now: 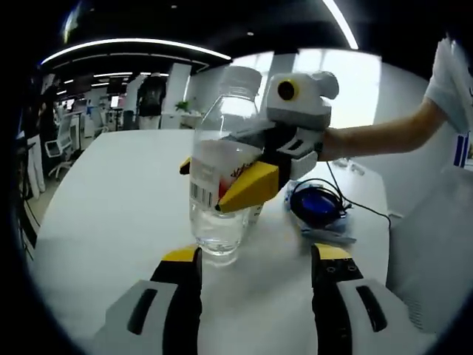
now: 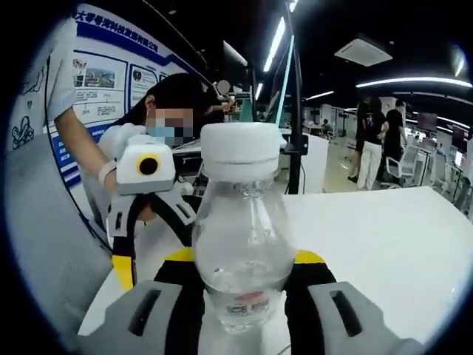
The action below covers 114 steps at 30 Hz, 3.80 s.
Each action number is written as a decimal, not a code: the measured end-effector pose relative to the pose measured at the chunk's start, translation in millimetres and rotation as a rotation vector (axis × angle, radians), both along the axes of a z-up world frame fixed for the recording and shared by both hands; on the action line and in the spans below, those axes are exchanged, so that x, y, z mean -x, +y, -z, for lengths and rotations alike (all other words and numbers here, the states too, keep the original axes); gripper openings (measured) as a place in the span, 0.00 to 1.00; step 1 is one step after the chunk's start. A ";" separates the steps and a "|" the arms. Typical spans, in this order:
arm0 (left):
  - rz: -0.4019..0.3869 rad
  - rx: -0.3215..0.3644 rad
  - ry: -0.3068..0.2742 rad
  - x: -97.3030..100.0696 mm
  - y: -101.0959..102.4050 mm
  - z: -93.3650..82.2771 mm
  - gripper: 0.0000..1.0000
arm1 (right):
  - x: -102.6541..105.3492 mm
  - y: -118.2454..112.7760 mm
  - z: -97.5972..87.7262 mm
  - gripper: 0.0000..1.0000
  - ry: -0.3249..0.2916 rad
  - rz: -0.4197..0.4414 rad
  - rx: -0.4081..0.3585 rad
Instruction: Arrange the tabletop items into an orderly group along one side of the table until the central work area is clear of visible clutter.
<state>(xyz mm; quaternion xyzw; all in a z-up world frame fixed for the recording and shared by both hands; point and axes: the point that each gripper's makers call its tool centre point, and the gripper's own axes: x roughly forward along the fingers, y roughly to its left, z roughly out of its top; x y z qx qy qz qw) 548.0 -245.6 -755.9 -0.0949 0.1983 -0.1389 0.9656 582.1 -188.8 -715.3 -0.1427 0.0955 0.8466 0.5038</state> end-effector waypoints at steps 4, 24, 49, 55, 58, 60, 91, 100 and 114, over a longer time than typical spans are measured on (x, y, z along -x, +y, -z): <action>-0.001 0.002 -0.002 -1.3 0.3 -0.1 0.57 | -6.7 5.7 -4.1 0.38 -0.054 0.068 -0.039; 0.004 0.012 0.006 1.0 -2.6 2.0 0.57 | -27.8 14.4 -6.2 0.39 -0.030 0.250 -0.092; 0.006 0.024 0.011 -0.6 -6.7 2.7 0.57 | -40.7 9.7 -0.4 0.39 -0.027 0.278 -0.075; 0.007 0.026 0.011 -1.0 -8.0 2.7 0.57 | -41.9 7.9 2.6 0.39 -0.040 0.286 -0.068; 0.005 0.027 0.010 -1.7 -8.3 2.2 0.57 | -42.8 6.5 4.8 0.39 -0.038 0.284 -0.060; 0.004 0.028 0.010 -1.9 -8.2 2.3 0.57 | -43.5 6.1 5.3 0.39 -0.032 0.286 -0.060; -0.004 0.042 0.012 -2.0 -6.8 4.8 0.57 | -47.7 8.4 18.9 0.40 -0.020 0.303 -0.039; -0.007 0.044 0.009 -2.1 -5.3 4.4 0.57 | -48.0 8.0 18.1 0.40 -0.018 0.301 -0.032; -0.005 0.049 0.009 -1.8 -6.5 3.9 0.56 | -48.4 8.4 17.8 0.41 -0.036 0.286 -0.031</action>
